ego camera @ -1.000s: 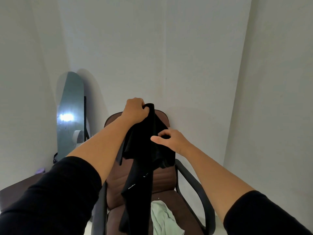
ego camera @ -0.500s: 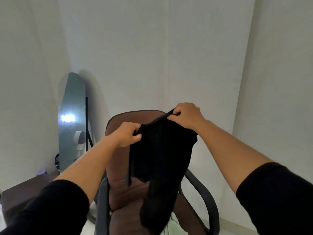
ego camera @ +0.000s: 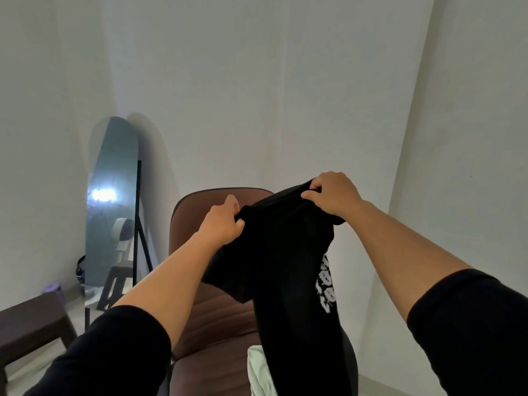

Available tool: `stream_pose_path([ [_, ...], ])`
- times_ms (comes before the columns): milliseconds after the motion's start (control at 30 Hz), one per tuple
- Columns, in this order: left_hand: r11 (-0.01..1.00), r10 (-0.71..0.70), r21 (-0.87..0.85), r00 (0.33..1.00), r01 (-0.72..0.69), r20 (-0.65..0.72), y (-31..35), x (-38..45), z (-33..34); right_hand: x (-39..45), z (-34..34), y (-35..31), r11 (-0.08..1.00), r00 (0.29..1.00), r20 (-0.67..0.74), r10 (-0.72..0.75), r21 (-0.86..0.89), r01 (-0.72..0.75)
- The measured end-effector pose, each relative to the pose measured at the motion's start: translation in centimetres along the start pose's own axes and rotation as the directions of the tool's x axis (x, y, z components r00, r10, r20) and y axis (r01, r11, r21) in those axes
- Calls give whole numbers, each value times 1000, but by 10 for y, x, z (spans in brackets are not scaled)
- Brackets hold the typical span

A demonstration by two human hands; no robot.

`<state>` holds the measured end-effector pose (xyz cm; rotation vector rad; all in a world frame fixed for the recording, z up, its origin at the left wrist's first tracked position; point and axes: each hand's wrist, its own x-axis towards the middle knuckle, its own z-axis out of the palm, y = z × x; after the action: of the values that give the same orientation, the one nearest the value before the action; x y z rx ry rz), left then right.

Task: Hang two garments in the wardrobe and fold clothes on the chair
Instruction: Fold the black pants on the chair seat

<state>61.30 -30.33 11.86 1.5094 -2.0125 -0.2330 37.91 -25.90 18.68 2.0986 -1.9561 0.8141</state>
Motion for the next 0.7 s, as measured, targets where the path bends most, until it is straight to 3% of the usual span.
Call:
stream_pose_path([
  [100, 916, -200, -336, 975, 221, 94, 24, 3, -2, -2, 5, 1, 997, 1000, 10, 22, 76, -22],
  [167, 730, -320, -576, 929, 368, 189, 35, 6, -4, -4, 9, 2, 990, 999, 37, 31, 134, -36],
  [233, 478, -333, -778, 904, 408, 269, 39, 7, -6, -7, 12, 4, 977, 998, 46, 46, 208, -54],
  [267, 412, -317, -820, 906, 397, 279, 38, 7, -6, -9, 12, 5, 966, 998, 43, 55, 252, -64],
  [300, 422, -283, -828, 921, 369, 266, 36, 6, -6, -12, 11, 6, 953, 997, 36, 61, 296, -69],
  [367, 597, -174, -763, 969, 246, 176, 27, 1, -6, -18, 9, 6, 927, 998, 25, 60, 370, -65],
  [433, 780, -75, -617, 995, 101, 68, 19, -7, -5, -24, 7, 5, 907, 998, 22, 55, 416, -59],
  [500, 894, -51, -448, 996, 13, -73, 15, -11, -7, -28, 8, 2, 894, 999, 7, 33, 446, -32],
  [600, 975, -6, -214, 955, -61, -298, 15, -19, -15, -33, 8, -4, 882, 1000, -5, 5, 472, -2],
  [700, 995, 93, 3, 915, -100, -392, 14, -32, -24, -40, 7, -11, 867, 1000, -20, 16, 498, -4],
])
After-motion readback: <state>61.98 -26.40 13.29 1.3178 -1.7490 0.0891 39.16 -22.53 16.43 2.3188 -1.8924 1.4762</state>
